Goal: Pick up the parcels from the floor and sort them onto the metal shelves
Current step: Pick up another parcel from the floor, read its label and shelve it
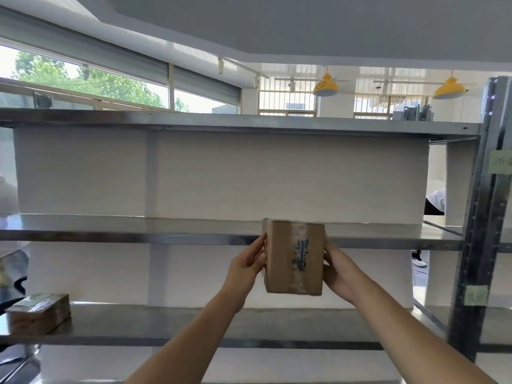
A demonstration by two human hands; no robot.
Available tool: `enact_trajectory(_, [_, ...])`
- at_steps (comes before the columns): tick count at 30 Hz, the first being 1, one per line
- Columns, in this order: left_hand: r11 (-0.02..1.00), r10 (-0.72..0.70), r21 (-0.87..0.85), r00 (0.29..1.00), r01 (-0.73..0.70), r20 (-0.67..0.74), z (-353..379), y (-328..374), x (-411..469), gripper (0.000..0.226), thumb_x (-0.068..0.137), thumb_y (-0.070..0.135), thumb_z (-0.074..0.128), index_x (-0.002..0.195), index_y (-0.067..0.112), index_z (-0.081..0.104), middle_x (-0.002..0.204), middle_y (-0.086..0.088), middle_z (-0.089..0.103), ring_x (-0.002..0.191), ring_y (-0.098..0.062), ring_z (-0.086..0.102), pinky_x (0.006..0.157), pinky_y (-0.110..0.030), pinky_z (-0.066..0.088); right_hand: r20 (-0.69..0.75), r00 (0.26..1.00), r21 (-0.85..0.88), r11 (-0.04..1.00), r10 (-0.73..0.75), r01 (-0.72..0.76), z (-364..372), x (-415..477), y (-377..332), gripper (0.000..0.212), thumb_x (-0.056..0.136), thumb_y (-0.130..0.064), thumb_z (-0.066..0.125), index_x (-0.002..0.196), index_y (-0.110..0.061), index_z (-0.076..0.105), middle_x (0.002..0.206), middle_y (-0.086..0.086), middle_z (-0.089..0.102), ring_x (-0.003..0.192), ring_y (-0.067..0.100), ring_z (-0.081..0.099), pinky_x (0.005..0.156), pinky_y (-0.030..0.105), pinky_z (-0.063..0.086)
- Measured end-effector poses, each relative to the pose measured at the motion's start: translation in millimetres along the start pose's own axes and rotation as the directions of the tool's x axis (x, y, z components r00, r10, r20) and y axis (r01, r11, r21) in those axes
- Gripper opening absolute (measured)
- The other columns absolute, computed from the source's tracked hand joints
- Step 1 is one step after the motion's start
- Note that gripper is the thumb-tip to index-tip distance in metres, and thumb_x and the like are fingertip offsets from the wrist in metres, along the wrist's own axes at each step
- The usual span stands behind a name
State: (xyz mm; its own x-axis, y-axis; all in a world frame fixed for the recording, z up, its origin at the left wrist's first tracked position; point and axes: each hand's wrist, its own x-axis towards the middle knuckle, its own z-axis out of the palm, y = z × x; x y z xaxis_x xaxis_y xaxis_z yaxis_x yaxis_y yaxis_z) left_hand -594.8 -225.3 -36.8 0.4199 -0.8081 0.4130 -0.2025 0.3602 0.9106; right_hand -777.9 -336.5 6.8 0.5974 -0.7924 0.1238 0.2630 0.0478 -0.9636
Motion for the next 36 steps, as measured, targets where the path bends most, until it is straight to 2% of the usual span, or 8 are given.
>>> enact_trajectory(5, [1.000,-0.014,0.025,0.995,0.011,0.099,-12.2,-0.6,-5.8,0.052,0.101,0.000,0.052,0.146,0.025,0.050,0.142,0.017,0.058,0.134,-0.006,0.052,0.099,-0.018,0.050,-0.047,0.999,-0.067,0.998,-0.022,0.019,-2.0,-2.8,7.0,0.032,0.101,-0.037,0.052,0.095,-0.014,0.072,0.070,-0.002,0.072,0.061,0.012,0.068,0.064,0.027,0.051])
enact_trajectory(10, [0.998,-0.053,-0.017,0.995,0.055,0.089,-15.0,1.4,-7.0,0.053,0.099,-0.001,0.056,0.143,0.029,0.055,0.141,0.015,0.060,0.135,-0.009,0.052,0.106,-0.030,0.049,-0.036,0.999,-0.018,1.000,0.006,-0.007,0.2,-3.5,7.2,0.029,0.103,-0.018,0.047,0.090,-0.011,0.072,0.070,0.003,0.066,0.057,0.015,0.061,0.060,0.027,0.047])
enact_trajectory(14, [0.996,-0.067,-0.057,0.995,0.071,0.067,-9.3,7.7,-8.0,0.041,0.101,0.018,0.056,0.140,0.031,0.059,0.135,0.012,0.065,0.128,-0.009,0.059,0.107,-0.035,0.049,-0.015,1.000,0.065,0.998,0.019,-0.018,0.1,-3.6,10.1,0.022,0.104,-0.011,0.046,0.116,-0.011,0.064,0.083,0.006,0.074,0.073,0.022,0.066,0.062,0.030,0.051])
enact_trajectory(18, [0.962,-0.159,-0.228,0.987,0.152,-0.009,-4.3,6.6,-8.8,0.033,0.106,0.024,0.043,0.131,0.015,0.061,0.130,-0.003,0.069,0.122,-0.022,0.064,0.109,-0.044,0.048,-0.015,1.000,0.076,0.997,-0.004,0.005,2.5,-6.7,15.1,0.023,0.105,-0.013,0.045,0.124,-0.015,0.058,0.100,0.012,0.071,0.087,0.024,0.066,0.067,0.031,0.051])
enact_trajectory(21, [0.937,-0.193,-0.301,0.981,0.178,-0.021,-2.9,5.5,-12.8,0.040,0.100,0.036,0.049,0.123,0.004,0.056,0.119,-0.012,0.072,0.113,-0.028,0.069,0.103,-0.045,0.052,0.016,0.999,0.009,0.999,-0.032,0.032,0.0,-5.4,18.3,0.028,0.102,-0.019,0.050,0.130,-0.018,0.057,0.122,0.012,0.067,0.111,0.026,0.062,0.088,0.039,0.052])
enact_trajectory(24, [0.917,-0.196,-0.360,0.980,0.170,-0.035,-3.7,5.4,-18.0,0.048,0.091,0.041,0.057,0.120,0.003,0.055,0.113,-0.016,0.071,0.107,-0.032,0.069,0.094,-0.042,0.056,0.034,0.999,-0.151,0.988,-0.031,0.035,-2.0,-9.3,17.1,0.029,0.096,-0.031,0.061,0.125,-0.031,0.063,0.132,-0.004,0.062,0.128,0.019,0.050,0.108,0.059,0.039])
enact_trajectory(28, [0.878,-0.235,-0.441,0.970,0.184,-0.064,-2.6,6.8,-20.6,0.044,0.094,0.036,0.060,0.124,0.005,0.053,0.125,-0.020,0.064,0.105,-0.032,0.069,0.086,-0.041,0.057,0.053,0.997,-0.206,0.977,-0.051,0.061,-2.2,-15.4,16.3,0.034,0.087,-0.037,0.071,0.121,-0.036,0.066,0.135,-0.012,0.058,0.126,0.016,0.050,0.099,0.064,0.044])
enact_trajectory(36, [0.801,-0.247,-0.572,0.968,0.177,-0.046,5.3,9.4,-33.1,0.057,0.082,0.032,0.072,0.128,0.008,0.050,0.126,-0.019,0.065,0.104,-0.034,0.071,0.080,-0.041,0.059,-0.024,0.990,-0.215,0.967,-0.142,0.134,3.7,-20.5,17.6,0.033,0.088,-0.028,0.071,0.120,-0.035,0.069,0.135,-0.006,0.058,0.123,0.023,0.052,0.091,0.048,0.053])
